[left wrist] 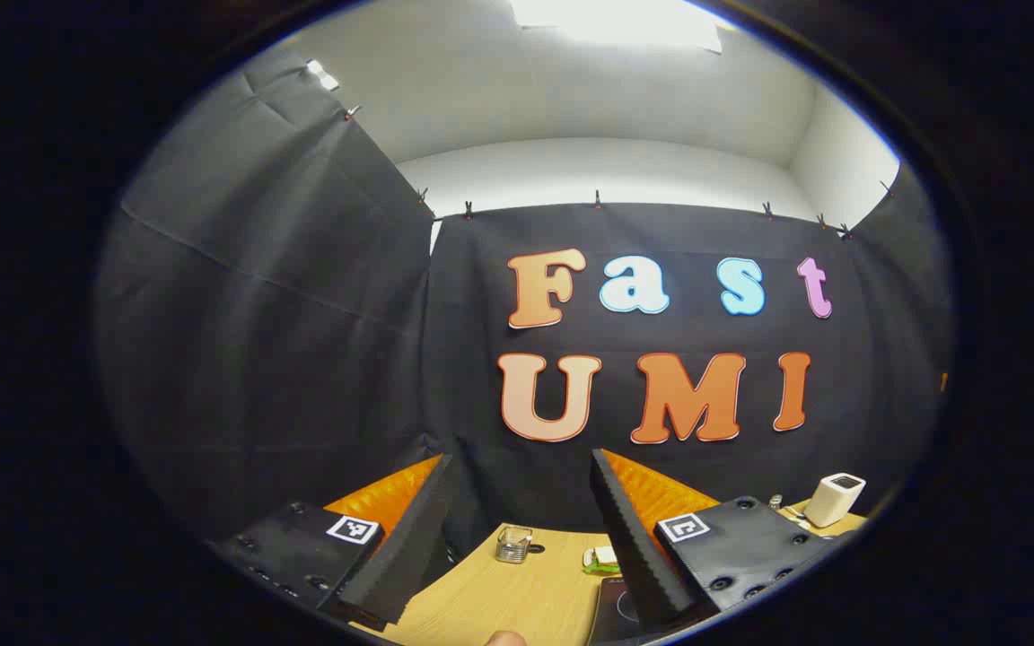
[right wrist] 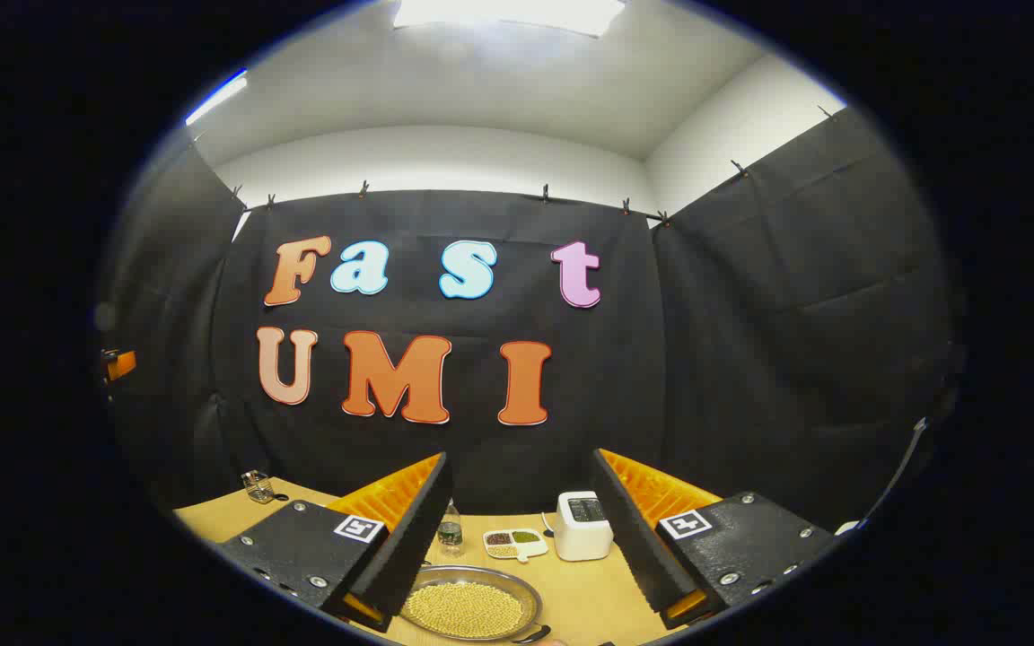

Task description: First push the handle of the pot to place it horizontally, then grasp the pot with both hands and set it on the induction cooktop.

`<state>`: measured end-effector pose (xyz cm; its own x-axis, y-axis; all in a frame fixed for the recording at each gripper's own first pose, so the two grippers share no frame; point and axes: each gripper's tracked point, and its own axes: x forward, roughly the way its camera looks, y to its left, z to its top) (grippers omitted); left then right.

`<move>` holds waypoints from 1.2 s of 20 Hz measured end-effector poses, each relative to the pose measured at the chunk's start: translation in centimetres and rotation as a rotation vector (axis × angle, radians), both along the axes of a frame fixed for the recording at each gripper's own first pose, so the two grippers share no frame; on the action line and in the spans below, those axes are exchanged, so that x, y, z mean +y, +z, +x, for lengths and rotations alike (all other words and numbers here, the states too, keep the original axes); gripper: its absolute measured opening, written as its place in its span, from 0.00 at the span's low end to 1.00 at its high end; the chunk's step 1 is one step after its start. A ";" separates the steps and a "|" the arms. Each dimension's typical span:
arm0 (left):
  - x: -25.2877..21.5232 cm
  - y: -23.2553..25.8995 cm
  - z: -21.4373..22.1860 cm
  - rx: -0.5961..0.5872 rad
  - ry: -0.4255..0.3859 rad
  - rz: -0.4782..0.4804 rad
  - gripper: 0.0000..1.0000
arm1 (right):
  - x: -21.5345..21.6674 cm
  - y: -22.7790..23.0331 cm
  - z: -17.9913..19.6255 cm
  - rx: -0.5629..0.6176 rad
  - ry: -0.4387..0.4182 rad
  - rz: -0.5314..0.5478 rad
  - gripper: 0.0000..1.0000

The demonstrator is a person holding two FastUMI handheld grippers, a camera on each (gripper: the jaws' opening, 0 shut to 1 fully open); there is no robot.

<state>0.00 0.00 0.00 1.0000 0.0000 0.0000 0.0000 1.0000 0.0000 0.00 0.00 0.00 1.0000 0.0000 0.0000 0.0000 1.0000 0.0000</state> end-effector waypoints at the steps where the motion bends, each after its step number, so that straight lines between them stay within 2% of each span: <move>1: -0.4 -0.1 0.0 0.009 -0.012 -0.007 0.98 | 0.2 -0.4 0.1 0.014 0.007 0.008 0.96; 3: -0.9 -0.5 0.1 0.025 -0.030 -0.012 0.97 | 0.1 -0.9 0.2 0.033 0.010 0.013 0.96; 4: -1.2 -0.6 0.3 0.031 -0.039 -0.014 0.97 | -0.1 -1.2 0.4 0.045 0.004 0.007 1.00; 6: -2.1 -0.8 0.2 0.040 -0.057 -0.025 0.98 | -1.1 -1.8 0.7 0.066 -0.024 -0.007 0.96; 17: -3.8 -0.2 0.1 0.030 -0.076 -0.030 0.97 | -2.1 -3.5 2.0 0.105 -0.031 -0.005 0.96; 19: -4.3 -0.6 -0.1 0.041 -0.090 -0.039 0.97 | -1.7 -3.9 2.0 0.110 -0.011 -0.001 0.91; 24: -4.2 -0.9 0.0 0.049 -0.089 -0.031 0.98 | -0.3 -5.3 1.9 0.132 0.046 0.000 0.64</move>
<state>0.02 -4.21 -0.85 0.9948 -0.0898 -0.0479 0.0882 0.9955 -0.0335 1.93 -0.28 -5.32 0.9902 0.0458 -0.1320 -0.0458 0.9989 0.0031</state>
